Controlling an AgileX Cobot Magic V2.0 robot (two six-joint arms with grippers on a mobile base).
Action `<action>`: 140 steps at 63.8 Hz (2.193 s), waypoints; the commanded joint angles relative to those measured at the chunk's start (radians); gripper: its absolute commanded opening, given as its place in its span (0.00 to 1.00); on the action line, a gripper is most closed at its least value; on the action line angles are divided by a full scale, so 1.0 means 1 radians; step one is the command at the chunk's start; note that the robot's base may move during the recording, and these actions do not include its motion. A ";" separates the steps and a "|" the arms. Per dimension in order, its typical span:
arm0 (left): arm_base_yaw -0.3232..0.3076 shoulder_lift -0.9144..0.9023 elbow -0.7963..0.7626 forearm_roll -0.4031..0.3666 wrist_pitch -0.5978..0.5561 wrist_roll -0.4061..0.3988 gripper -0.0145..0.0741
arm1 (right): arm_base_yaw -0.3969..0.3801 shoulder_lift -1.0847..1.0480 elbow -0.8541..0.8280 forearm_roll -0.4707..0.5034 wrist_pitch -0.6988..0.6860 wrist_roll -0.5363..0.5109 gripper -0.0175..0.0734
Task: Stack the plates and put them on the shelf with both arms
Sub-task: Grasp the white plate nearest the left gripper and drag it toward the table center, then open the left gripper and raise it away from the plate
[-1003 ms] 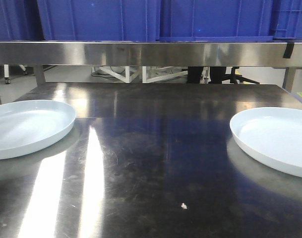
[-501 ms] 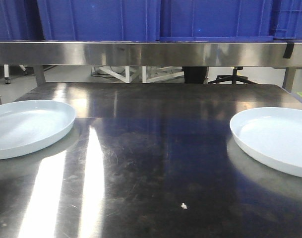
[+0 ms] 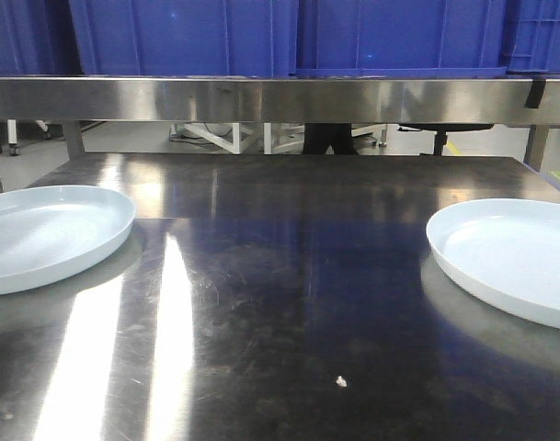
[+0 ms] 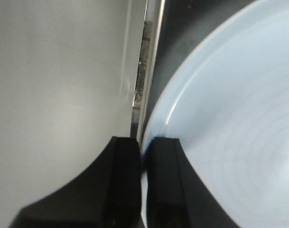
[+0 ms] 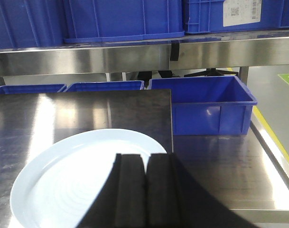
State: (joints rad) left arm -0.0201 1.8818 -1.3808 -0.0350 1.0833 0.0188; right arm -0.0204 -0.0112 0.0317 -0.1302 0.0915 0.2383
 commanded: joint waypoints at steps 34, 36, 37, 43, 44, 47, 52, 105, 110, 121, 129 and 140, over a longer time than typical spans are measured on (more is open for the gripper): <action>-0.057 -0.070 -0.155 -0.393 0.090 0.120 0.26 | -0.001 -0.012 -0.002 -0.008 -0.084 -0.006 0.25; -0.072 -0.070 -0.155 -0.408 0.081 0.120 0.26 | -0.001 -0.012 -0.002 -0.008 -0.084 -0.006 0.25; -0.080 -0.070 -0.155 -0.415 0.075 0.120 0.26 | -0.001 -0.012 -0.002 -0.008 -0.084 -0.006 0.25; -0.137 -0.069 -0.155 -0.469 0.029 0.120 0.26 | -0.001 -0.012 -0.002 -0.008 -0.084 -0.006 0.25; -0.145 -0.069 -0.155 -0.478 0.022 0.120 0.26 | -0.001 -0.012 -0.002 -0.008 -0.084 -0.006 0.25; -0.179 -0.069 -0.155 -0.513 0.004 0.120 0.26 | -0.001 -0.012 -0.002 -0.008 -0.084 -0.006 0.25; -0.221 -0.067 -0.155 -0.562 -0.011 0.120 0.26 | -0.001 -0.012 -0.002 -0.008 -0.084 -0.006 0.25; -0.324 0.004 -0.144 -0.457 -0.004 0.063 0.51 | -0.001 -0.012 -0.002 -0.008 -0.084 -0.006 0.25; -0.326 0.000 -0.144 -0.455 0.004 0.063 0.58 | -0.001 -0.012 -0.002 -0.008 -0.084 -0.006 0.25; -0.337 -0.064 -0.144 -0.417 0.006 0.063 0.58 | -0.001 -0.012 -0.002 -0.008 -0.084 -0.006 0.25; -0.339 -0.131 -0.144 -0.350 0.004 0.063 0.58 | -0.001 -0.012 -0.002 -0.008 -0.084 -0.006 0.25; -0.339 -0.251 -0.086 -0.256 -0.095 0.063 0.51 | -0.001 -0.012 -0.002 -0.008 -0.084 -0.006 0.25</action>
State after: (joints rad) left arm -0.3496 1.7426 -1.4787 -0.3156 1.0630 0.0903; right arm -0.0204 -0.0112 0.0317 -0.1302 0.0915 0.2383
